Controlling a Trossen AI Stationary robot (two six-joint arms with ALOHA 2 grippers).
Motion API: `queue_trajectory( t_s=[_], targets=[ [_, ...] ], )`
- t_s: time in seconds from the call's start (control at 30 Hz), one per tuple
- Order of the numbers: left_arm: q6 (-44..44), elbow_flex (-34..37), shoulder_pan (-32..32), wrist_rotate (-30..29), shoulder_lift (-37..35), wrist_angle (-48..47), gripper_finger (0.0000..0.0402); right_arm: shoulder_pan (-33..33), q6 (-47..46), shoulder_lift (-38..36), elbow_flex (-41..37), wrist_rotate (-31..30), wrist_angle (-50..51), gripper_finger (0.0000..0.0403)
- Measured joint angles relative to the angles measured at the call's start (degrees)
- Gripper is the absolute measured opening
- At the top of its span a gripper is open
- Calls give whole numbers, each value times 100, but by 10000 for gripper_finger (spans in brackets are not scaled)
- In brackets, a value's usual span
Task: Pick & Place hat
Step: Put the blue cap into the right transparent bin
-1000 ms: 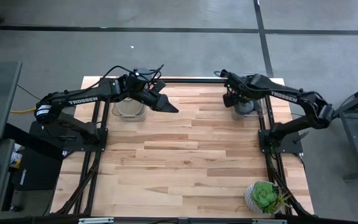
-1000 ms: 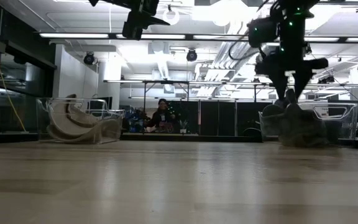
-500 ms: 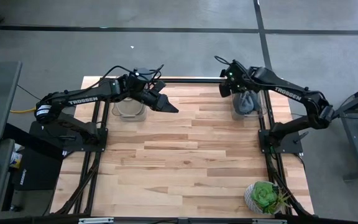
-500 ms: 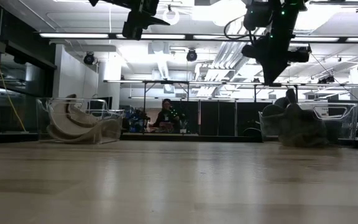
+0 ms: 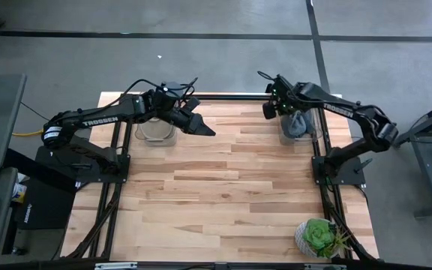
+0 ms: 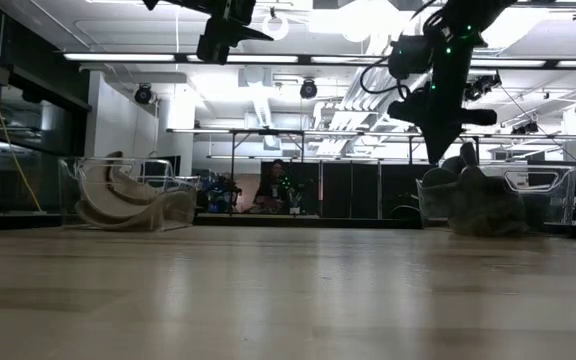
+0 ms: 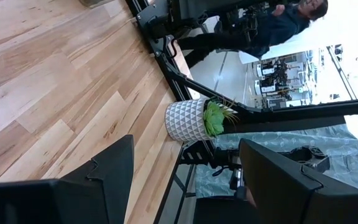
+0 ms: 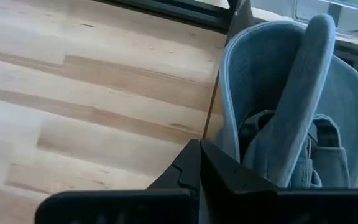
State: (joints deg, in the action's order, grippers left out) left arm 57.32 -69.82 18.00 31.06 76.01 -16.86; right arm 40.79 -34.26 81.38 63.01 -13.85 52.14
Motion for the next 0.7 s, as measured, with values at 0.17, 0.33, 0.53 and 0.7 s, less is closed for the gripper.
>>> queue_trajectory(
  t_s=[0.17, 0.33, 0.53, 0.7],
  targets=[
    [2, 0, -2, 1, 0, -9, 252, 180, -20, 113, -26, -163, -71, 1],
    [4, 0, -1, -1, 0, -42, 252, 340, 61, 277, -24, -94, -146, 0],
    [4, 0, -2, -12, 0, -48, 252, 431, 132, 580, -24, -59, -270, 0],
    [4, 0, -2, -20, 0, -92, 252, 506, 179, 795, -24, -14, -443, 0]
  ],
)
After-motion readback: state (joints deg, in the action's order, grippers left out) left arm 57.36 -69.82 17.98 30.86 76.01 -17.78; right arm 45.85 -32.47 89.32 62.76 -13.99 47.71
